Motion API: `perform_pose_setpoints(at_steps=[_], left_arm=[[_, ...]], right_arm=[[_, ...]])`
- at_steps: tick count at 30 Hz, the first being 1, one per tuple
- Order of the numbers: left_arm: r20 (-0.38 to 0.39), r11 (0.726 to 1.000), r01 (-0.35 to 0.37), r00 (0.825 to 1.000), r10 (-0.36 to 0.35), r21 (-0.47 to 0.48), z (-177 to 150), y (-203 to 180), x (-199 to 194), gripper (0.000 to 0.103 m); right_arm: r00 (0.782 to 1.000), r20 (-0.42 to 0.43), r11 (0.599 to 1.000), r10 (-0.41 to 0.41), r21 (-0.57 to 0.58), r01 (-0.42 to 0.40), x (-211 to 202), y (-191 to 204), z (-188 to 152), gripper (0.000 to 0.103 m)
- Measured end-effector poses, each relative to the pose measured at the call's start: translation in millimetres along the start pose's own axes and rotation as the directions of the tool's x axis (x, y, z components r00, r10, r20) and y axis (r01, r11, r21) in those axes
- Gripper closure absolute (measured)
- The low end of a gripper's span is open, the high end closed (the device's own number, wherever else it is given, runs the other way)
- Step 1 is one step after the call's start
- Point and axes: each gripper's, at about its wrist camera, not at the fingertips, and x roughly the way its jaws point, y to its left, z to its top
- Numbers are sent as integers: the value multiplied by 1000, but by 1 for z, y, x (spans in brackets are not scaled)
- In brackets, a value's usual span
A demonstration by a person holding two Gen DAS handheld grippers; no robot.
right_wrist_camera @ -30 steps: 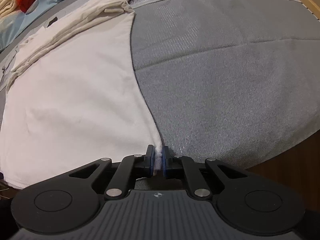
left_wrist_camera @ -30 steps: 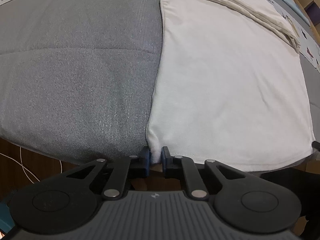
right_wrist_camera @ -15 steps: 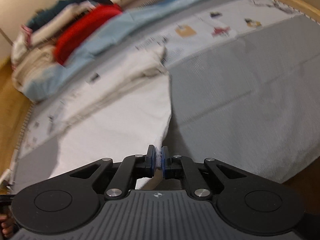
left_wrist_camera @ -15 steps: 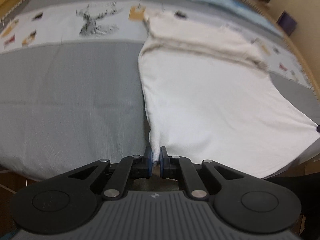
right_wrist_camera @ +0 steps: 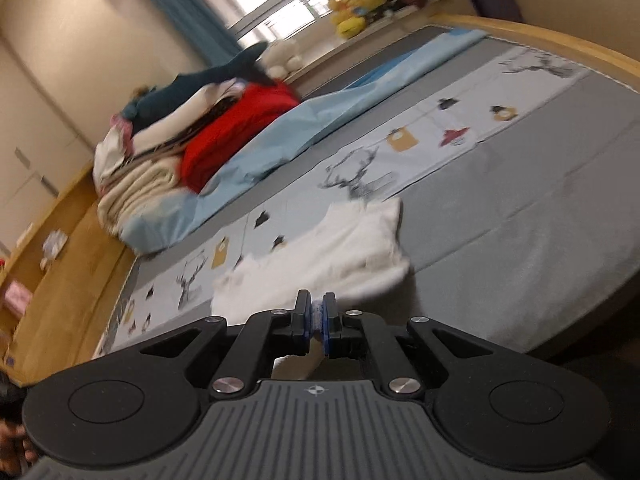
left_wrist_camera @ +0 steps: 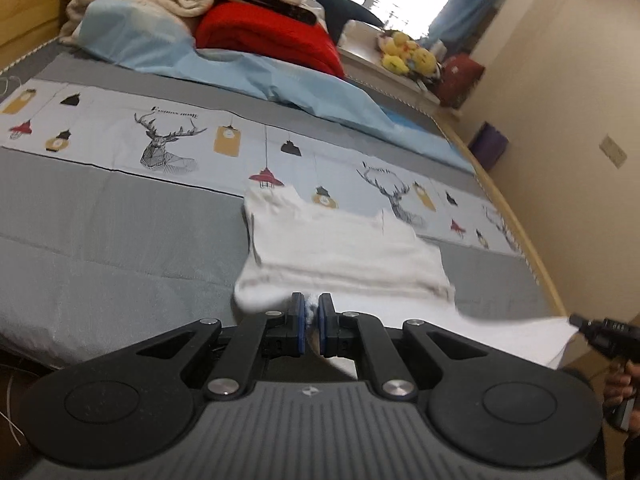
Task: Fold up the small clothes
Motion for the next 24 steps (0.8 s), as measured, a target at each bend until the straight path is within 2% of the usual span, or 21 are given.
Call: perform_pose_setpoints(at_steps=[3,6,10,15,17,20,22,24], left_arm=[[-25,1000,-27,999,27,-11,19,4,30,97],[-54,998,-58,997,57,-11,48,13,79,97],[-100,986,-167,980,169,30,84,23,158,97],[-134,974,-224,964,228,41,100,38,235,97],[-150,969,-243,957,247,45,101,46,255,97],[-185,971,-239,955,234,-8,103,59,273,97],[-188,972,-232,957,221,-43,106,65,278,97],[-191,971,-231,958,215,-67,109,69,281,96]], right_arm=[[999,7,999,-37,15,36,11,-7,11,98],[996,-8,996,-90,-13,90,46,-6,28,98],[987,-16,985,-159,-78,157,113,1,63,100],[961,-64,962,-268,-70,264,198,-7,93,100],[951,-76,952,-299,-86,293,227,-10,98,100],[941,-75,941,-329,-105,320,260,-14,97,100],[936,-72,934,-346,-128,335,273,-18,93,100],[935,-78,935,-347,-104,339,279,-24,92,100]])
